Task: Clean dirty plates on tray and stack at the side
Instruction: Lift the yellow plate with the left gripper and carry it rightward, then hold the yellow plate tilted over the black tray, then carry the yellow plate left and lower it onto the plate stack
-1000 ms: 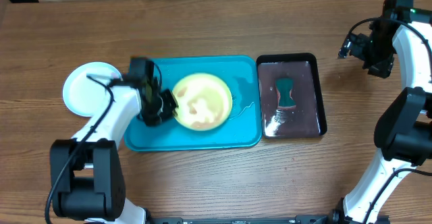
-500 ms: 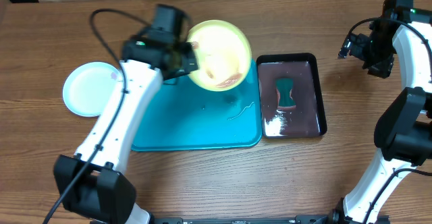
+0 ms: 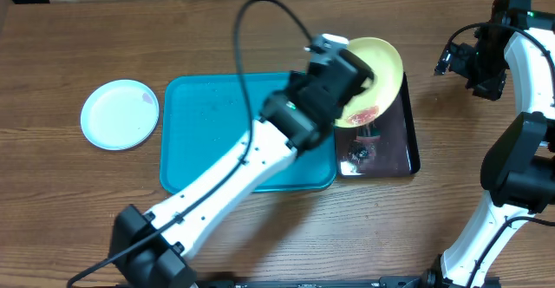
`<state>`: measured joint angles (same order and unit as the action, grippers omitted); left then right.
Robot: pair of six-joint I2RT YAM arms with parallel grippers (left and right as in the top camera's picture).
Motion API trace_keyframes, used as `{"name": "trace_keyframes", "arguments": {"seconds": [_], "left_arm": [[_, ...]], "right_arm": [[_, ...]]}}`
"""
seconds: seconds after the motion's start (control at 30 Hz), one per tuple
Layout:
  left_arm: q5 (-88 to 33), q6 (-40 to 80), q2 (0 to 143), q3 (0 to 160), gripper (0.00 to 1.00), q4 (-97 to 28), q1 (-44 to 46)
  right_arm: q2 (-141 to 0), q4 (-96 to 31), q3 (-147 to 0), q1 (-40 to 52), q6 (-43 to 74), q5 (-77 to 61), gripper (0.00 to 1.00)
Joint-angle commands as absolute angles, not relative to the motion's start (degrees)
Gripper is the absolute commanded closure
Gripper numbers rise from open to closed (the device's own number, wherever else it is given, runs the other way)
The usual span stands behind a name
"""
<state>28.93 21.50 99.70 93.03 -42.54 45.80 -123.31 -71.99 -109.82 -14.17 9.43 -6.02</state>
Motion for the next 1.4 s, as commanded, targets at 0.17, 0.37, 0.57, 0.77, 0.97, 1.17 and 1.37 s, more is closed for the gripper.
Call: {"name": "trace_keyframes", "arguments": {"seconds": [0.17, 0.37, 0.57, 0.77, 0.97, 1.17, 1.37], "left_arm": [[59.7, 0.5, 104.0, 94.5, 0.96, -34.9, 56.6], [68.1, -8.7, 105.5, 94.5, 0.96, -26.8, 60.8], [69.4, -8.5, 105.5, 94.5, 0.96, -24.6, 61.1], [61.8, 0.1, 105.6, 94.3, 0.96, -29.5, 58.2], [39.6, 19.0, 105.6, 94.3, 0.96, -41.3, 50.8], [12.1, 23.3, 105.6, 94.3, 0.96, -45.8, 36.8], [-12.7, 27.3, 105.6, 94.3, 0.96, -51.3, 17.4]], "right_arm": [[-122.5, -71.8, -110.7, -14.3, 10.1, -6.2, 0.0], [-122.5, -71.8, -110.7, -14.3, 10.1, -6.2, 0.0], [-122.5, -71.8, -110.7, -14.3, 10.1, -6.2, 0.0], [-122.5, -71.8, -110.7, -14.3, 10.1, -6.2, 0.0], [-122.5, -71.8, -110.7, -14.3, 10.1, -6.2, 0.0], [-122.5, -71.8, -110.7, -14.3, 10.1, -6.2, 0.0], [-122.5, -71.8, -110.7, -14.3, 10.1, -6.2, 0.0]]}}
